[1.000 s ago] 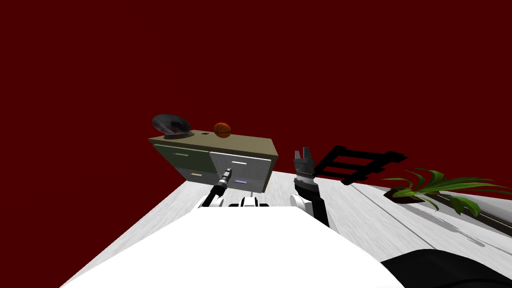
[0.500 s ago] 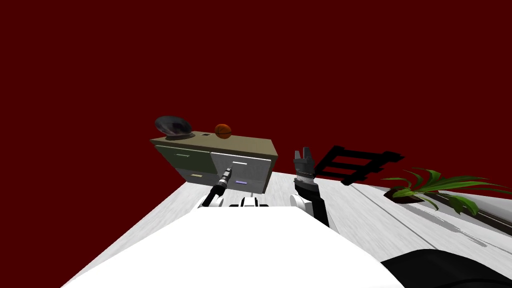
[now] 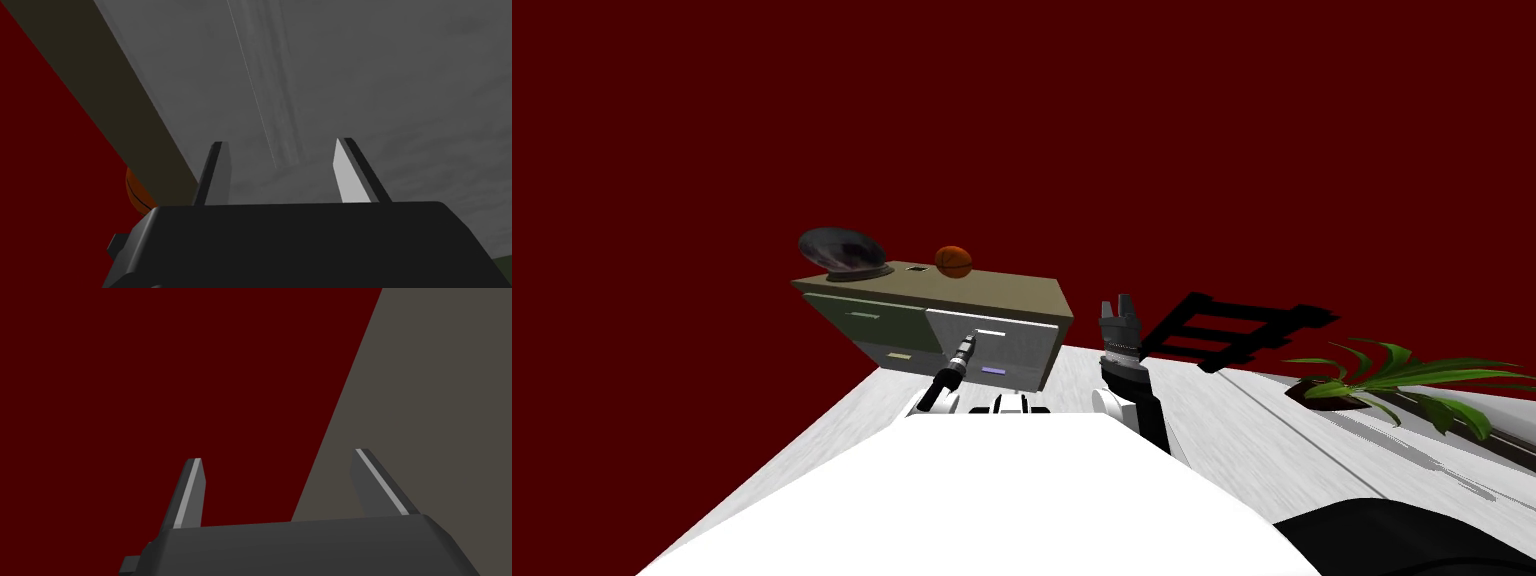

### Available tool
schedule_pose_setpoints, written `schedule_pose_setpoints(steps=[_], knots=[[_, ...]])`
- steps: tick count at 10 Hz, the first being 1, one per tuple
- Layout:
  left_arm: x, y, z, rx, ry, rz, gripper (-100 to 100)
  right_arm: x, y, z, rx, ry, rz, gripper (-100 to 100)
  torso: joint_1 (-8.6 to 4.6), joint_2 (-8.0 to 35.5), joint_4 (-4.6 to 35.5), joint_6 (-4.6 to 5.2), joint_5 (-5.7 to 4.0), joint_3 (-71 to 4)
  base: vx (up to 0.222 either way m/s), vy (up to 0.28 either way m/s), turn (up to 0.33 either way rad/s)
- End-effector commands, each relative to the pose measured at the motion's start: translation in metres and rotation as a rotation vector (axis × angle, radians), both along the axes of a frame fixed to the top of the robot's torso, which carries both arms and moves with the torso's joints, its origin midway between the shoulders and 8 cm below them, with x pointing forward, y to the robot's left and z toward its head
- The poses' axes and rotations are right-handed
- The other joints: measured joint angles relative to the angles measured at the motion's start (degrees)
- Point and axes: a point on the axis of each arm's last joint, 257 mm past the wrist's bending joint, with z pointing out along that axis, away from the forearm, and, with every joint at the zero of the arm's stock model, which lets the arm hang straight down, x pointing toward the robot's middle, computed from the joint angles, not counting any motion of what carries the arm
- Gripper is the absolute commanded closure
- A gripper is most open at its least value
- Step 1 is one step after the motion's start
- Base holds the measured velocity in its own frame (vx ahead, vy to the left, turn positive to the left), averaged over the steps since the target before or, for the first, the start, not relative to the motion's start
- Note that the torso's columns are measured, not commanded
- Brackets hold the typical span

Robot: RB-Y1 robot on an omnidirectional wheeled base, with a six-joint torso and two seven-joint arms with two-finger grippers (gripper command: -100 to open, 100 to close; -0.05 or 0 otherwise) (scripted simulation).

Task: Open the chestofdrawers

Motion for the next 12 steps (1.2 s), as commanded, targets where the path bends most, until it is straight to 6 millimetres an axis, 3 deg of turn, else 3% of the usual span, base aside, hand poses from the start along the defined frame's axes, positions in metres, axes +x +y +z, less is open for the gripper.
schedule_pose_setpoints(steps=[1, 4, 5, 11, 12], knots=[[-0.005, -0.001, 0.001, 0.0, 0.003, -0.005, 100, 0.0, 0.0, 0.0, 0.0, 0.0, 0.0, 0, 0.06, 0.12, 0.01, -0.01, 0.02, 0.05, -0.201, 0.025, 0.021], [-0.009, -0.002, 0.002, -0.001, 0.004, -0.008, 100, 0.0, 0.0, 0.0, 0.0, 0.0, 0.0, 0, 0.03, -0.21, -0.07, 0.0, 0.02, -0.14, -0.168, 0.025, 0.012], [-0.006, -0.001, 0.001, 0.0, 0.005, -0.005, -100, 0.0, 0.0, 0.0, 0.0, 0.0, 0.0, 0, -0.05, -0.63, -0.17, 0.0, -0.01, -0.38, 0.074, -0.007, -0.024], [0.0, 0.001, 0.0, 0.0, 0.002, 0.0, -100, 0.0, 0.0, 0.0, 0.0, 0.0, 0.0, 0, 0.11, 0.08, 0.0, -0.01, 0.04, 0.02, 0.135, -0.014, -0.011], [0.0, 0.0, 0.0, 0.0, 0.002, 0.0, 100, 0.0, 0.0, 0.0, 0.0, 0.0, 0.0, 0, 0.07, 0.19, 0.05, 0.0, 0.02, 0.12, 0.012, 0.0, 0.001]])
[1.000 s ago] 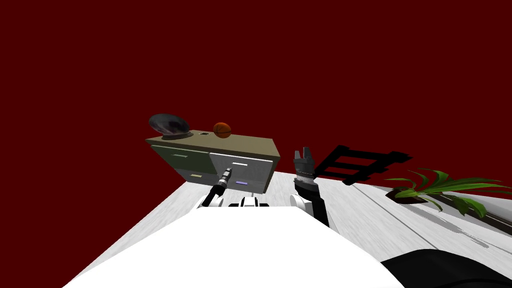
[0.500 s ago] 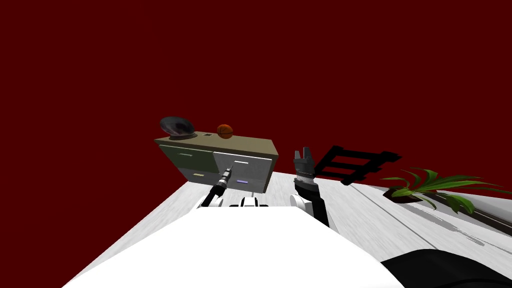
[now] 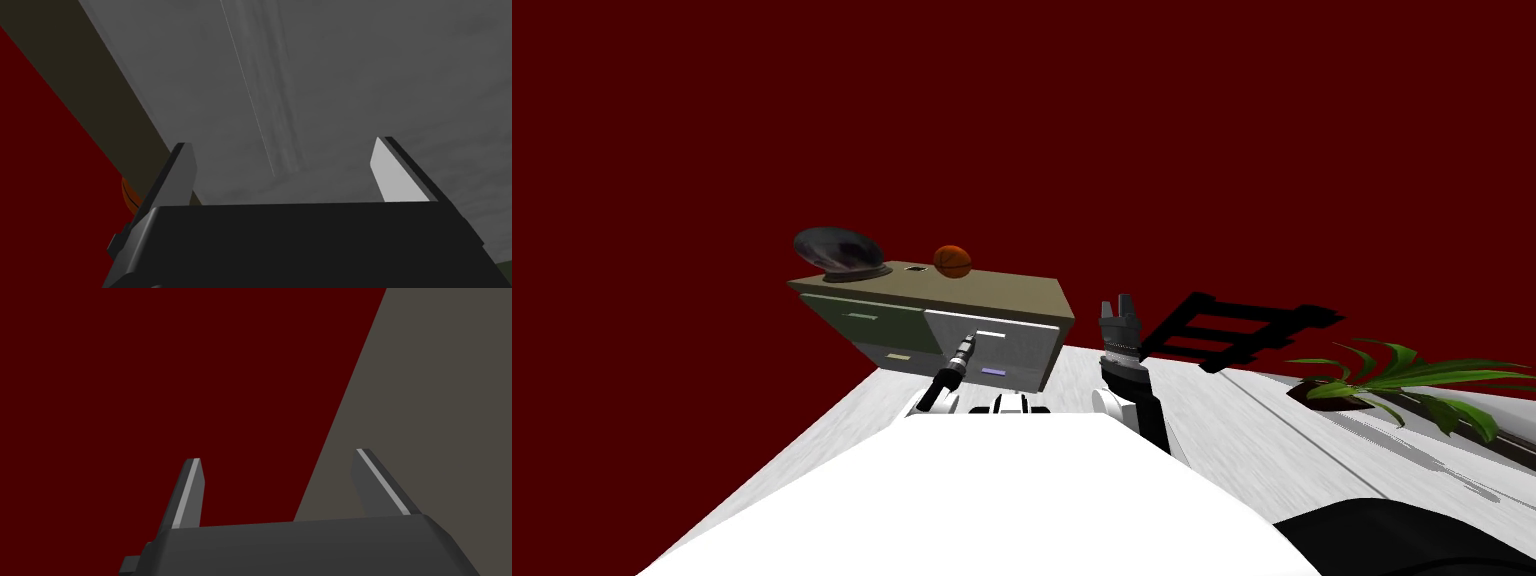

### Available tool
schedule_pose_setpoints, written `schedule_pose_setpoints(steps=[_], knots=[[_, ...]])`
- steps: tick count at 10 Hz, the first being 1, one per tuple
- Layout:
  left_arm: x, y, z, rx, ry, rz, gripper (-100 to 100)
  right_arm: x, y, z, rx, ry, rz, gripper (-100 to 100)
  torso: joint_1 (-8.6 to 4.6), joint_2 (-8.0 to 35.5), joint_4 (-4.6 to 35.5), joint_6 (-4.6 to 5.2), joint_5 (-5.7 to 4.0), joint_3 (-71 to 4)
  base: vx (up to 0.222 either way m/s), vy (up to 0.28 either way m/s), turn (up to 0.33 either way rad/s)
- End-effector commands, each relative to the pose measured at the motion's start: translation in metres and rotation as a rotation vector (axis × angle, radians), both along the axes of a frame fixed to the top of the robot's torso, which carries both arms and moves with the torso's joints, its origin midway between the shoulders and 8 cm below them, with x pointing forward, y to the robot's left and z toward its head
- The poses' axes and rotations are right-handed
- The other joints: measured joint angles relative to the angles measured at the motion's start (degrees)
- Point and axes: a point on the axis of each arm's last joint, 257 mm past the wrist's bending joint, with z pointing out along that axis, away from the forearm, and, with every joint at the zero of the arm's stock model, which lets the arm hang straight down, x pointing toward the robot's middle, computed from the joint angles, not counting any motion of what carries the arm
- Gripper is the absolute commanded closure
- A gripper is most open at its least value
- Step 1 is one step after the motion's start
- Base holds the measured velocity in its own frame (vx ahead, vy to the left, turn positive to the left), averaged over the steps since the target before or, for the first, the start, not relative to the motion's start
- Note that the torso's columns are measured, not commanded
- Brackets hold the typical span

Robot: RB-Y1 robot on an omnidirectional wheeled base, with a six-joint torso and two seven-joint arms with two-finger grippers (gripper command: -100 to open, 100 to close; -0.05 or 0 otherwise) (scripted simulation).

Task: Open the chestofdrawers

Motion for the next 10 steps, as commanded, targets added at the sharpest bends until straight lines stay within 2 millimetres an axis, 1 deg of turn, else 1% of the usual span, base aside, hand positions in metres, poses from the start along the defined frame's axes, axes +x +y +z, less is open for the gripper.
schedule_pose_setpoints(steps=[1, 4, 5, 6, 9, 10], knots=[[-0.0043, -0.001, 0.0013, 0.001, 0.002, -0.004, 100, 0.0, 0.0, 0.0, 0.0, 0.0, 0.0, 0, -0.03, -0.15, -0.04, 0.0, -0.01, -0.09, -0.111, -0.001, 0.025], [-0.0097, -0.0024, 0.0029, 0.001, 0.004, -0.008, 100, 0.0001, 0.0, 0.0001, 0.0, 0.0, 0.0, 0, 0.08, -0.32, -0.08, 0.0, 0.02, -0.19, -0.181, 0.029, 0.019], [-0.008, -0.0018, 0.0027, 0.001, 0.003, -0.007, 100, 0.0001, 0.0, 0.0001, 0.0, 0.0, 0.0, 0, -0.04, -0.42, -0.13, 0.0, 0.0, -0.27, -0.098, 0.005, 0.003], [-0.0047, -0.0008, 0.0012, 0.001, 0.002, -0.004, -100, 0.0001, 0.0, 0.0, 0.0, 0.0, 0.0, 0, -0.12, -0.78, -0.21, 0.0, -0.04, -0.47, 0.069, -0.017, -0.021], [0.0002, 0.0003, -0.0002, 0.0, -0.001, 0.0, -100, -0.0001, -0.0001, -0.0001, 0.0, 0.0, 0.0, 0, -0.03, -0.92, -0.27, -0.01, -0.01, -0.59, 0.176, -0.01, -0.016], [-0.0015, -0.0001, 0.0001, 0.001, 0.001, -0.001, -100, -0.0001, -0.0001, -0.0001, 0.0, 0.0, 0.0, 0, -0.06, -0.66, -0.19, 0.0, -0.02, -0.42, 0.098, -0.011, -0.001]])
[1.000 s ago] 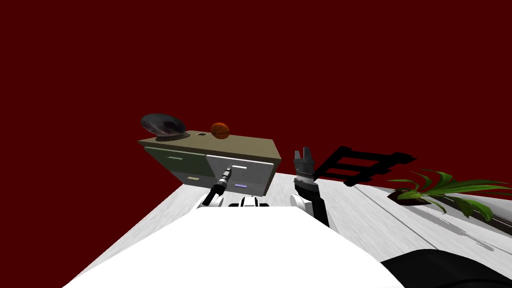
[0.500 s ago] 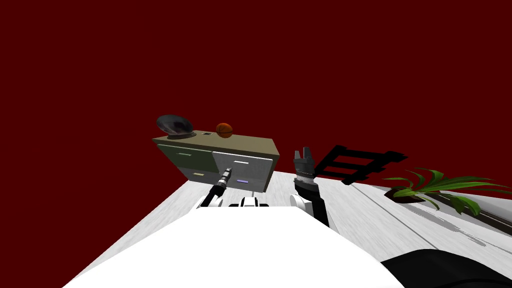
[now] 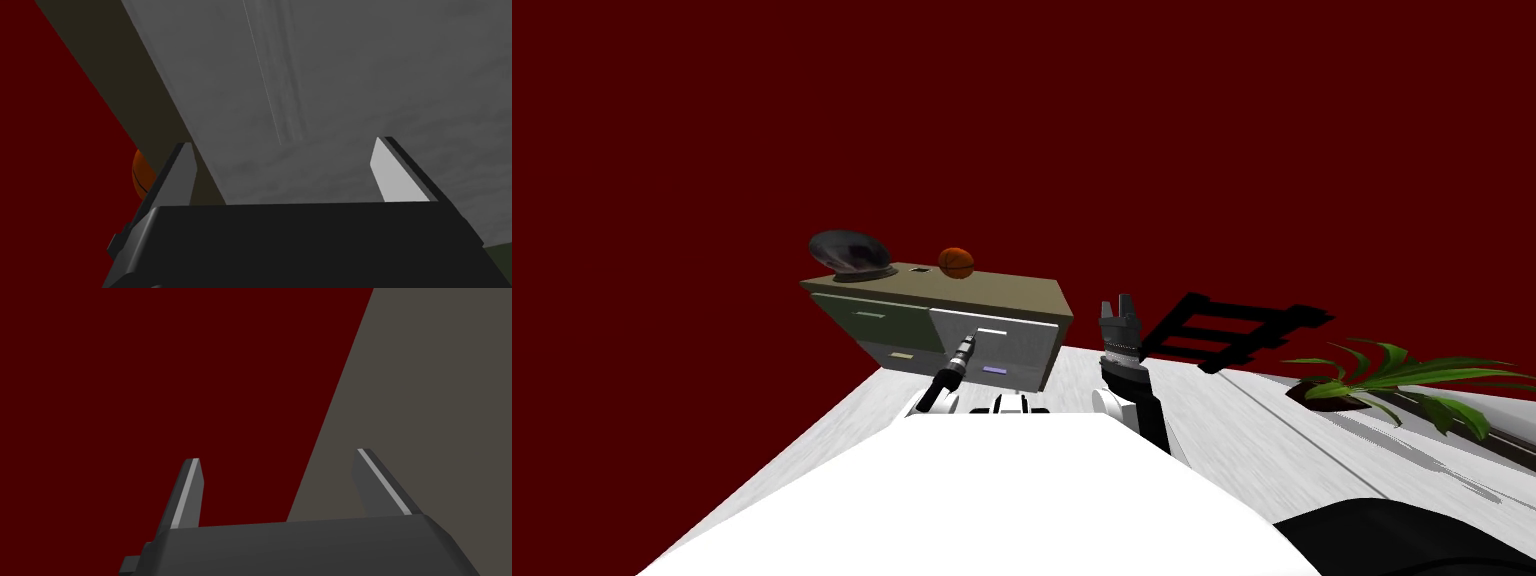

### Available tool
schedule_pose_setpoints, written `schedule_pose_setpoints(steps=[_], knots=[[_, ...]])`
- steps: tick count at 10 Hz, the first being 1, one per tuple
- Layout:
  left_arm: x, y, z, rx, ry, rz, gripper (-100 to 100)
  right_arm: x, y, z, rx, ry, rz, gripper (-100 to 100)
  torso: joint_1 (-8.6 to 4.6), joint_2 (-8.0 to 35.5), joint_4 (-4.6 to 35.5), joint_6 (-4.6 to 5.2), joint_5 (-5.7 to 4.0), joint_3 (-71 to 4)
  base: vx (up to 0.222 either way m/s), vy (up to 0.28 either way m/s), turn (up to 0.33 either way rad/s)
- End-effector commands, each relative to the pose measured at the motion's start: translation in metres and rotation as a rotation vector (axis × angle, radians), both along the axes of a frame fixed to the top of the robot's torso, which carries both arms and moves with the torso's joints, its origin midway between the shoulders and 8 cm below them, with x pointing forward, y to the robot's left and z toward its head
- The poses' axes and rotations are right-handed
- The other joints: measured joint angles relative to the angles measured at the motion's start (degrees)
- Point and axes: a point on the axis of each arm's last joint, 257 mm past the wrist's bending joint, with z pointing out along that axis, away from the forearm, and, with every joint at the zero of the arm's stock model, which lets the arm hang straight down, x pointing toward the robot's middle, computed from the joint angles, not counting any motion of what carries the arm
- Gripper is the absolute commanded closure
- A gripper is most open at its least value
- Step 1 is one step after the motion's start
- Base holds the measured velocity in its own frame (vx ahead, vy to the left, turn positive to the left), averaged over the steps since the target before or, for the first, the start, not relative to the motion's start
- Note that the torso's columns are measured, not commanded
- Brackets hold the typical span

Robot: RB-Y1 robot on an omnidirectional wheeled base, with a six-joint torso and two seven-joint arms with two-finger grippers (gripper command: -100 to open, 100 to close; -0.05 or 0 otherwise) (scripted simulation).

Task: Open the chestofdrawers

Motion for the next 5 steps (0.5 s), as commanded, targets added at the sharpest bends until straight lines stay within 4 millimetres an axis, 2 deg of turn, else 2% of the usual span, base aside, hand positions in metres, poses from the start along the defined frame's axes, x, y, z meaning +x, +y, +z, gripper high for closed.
schedule_pose_setpoints(steps=[1, 2, 3, 4, 5], knots=[[0.0, 0.0, 0.0, 0.0, -0.001, 0.0, -100, 0.0, 0.0, 0.0, 0.0, 0.0, 0.0, 0, 0.04, 0.51, 0.13, -0.01, 0.0, 0.3, 0.026, -0.002, 0.002], [0.0, 0.0, 0.0, 0.0, -0.001, 0.0, 100, 0.0, 0.0, 0.0, 0.0, 0.0, 0.0, 0, 0.06, 0.7, 0.21, 0.0, 0.01, 0.45, 0.014, -0.001, 0.0], [0.012, 0.001, 0.0, -0.011, -0.012, -0.024, 100, 0.0, 0.0, 0.0, 0.0, 0.0, 0.0, 0, 0.05, 0.57, 0.17, 0.0, 0.01, 0.37, -0.092, -0.03, -0.016], [0.014, 0.001, -0.007, -0.008, 0.001, -0.025, 100, 0.0, 0.0, 0.0, 0.0, 0.0, 0.0, 0, -0.04, 0.6, 0.16, 0.02, -0.01, 0.36, -0.133, -0.033, -0.017], [0.024, 0.004, -0.003, -0.019, -0.014, -0.043, 100, 0.0, 0.0, 0.0, 0.0, 0.0, 0.0, 0, -0.03, 0.48, 0.14, 0.0, -0.02, 0.31, -0.178, -0.068, -0.024]])
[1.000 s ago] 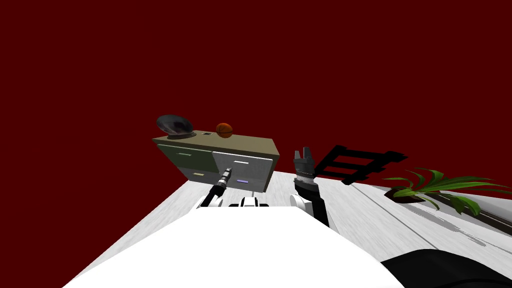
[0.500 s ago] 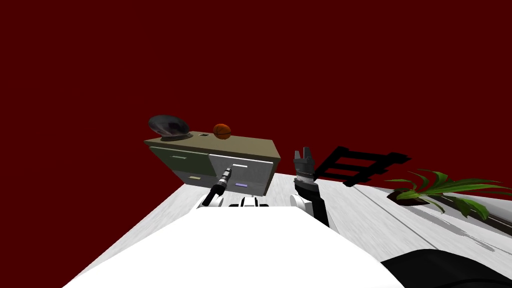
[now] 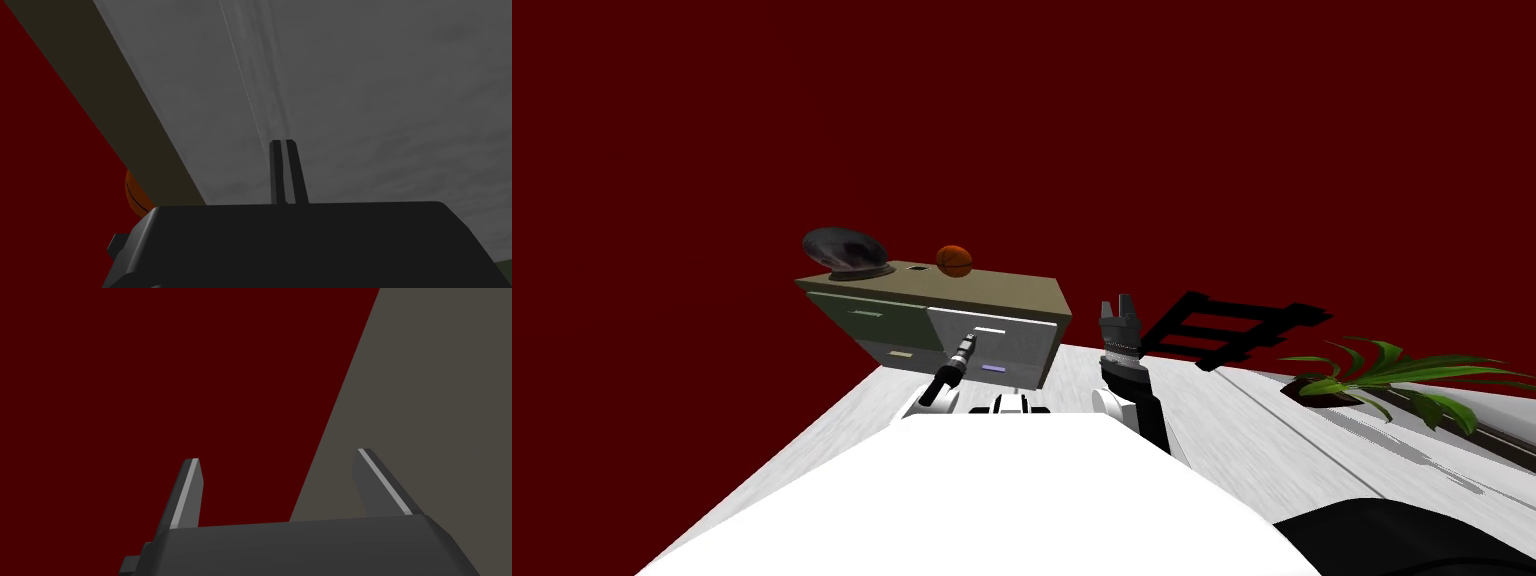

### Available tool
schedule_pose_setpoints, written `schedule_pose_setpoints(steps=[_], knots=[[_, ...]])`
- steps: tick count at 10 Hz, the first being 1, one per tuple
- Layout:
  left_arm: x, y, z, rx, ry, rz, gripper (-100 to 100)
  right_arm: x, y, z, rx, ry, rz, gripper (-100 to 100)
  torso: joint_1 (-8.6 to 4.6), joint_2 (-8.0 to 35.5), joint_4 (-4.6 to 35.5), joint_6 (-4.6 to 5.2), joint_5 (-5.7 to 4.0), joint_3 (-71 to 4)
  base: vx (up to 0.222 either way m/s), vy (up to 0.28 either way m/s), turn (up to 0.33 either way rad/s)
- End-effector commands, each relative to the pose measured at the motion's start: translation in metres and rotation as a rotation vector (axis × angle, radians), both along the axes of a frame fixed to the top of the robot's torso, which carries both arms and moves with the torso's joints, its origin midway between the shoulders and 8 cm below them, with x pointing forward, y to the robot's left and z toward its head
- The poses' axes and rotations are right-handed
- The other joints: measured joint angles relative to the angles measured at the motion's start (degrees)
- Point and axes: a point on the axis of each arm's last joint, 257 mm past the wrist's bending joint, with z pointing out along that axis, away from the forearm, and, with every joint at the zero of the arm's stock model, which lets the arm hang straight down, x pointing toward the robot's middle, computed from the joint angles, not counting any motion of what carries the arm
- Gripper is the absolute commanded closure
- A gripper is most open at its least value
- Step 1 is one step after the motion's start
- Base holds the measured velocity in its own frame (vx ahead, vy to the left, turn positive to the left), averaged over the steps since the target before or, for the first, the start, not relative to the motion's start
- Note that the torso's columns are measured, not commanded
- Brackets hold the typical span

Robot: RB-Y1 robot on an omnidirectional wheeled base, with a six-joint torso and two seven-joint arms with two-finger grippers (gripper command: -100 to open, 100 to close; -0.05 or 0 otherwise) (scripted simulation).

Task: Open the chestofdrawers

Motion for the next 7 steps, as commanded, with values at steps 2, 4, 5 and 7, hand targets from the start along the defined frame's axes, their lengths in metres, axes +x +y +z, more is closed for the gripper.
schedule_pose_setpoints(steps=[2, 4, 5, 7], knots=[[0.016, 0.005, -0.014, -0.005, 0.016, -0.021, 100, 0.0, 0.0, 0.0, 0.0, 0.0, 0.0, 0, -0.01, -0.33, -0.08, 0.0, -0.01, -0.2, -0.094, -0.052, -0.005], [0.032, 0.01, -0.011, -0.01, 0.004, -0.037, 100, 0.0, 0.0, 0.0, 0.0, 0.0, 0.0, 0, 0.12, -0.44, -0.14, 0.0, 0.04, -0.31, -0.095, -0.045, -0.016], [0.03, 0.012, -0.02, -0.008, 0.023, -0.033, 100, 0.0, 0.0, 0.0, 0.0, 0.0, 0.0, 0, 0.07, -0.34, -0.09, 0.0, 0.02, -0.22, -0.031, -0.026, 0.001], [0.047, 0.021, -0.018, -0.009, 0.016, -0.042, 100, 0.0, 0.0, 0.0, 0.0, 0.0, 0.0, 0, 0.04, -0.22, -0.07, 0.01, 0.02, -0.16, -0.095, -0.045, -0.016]])
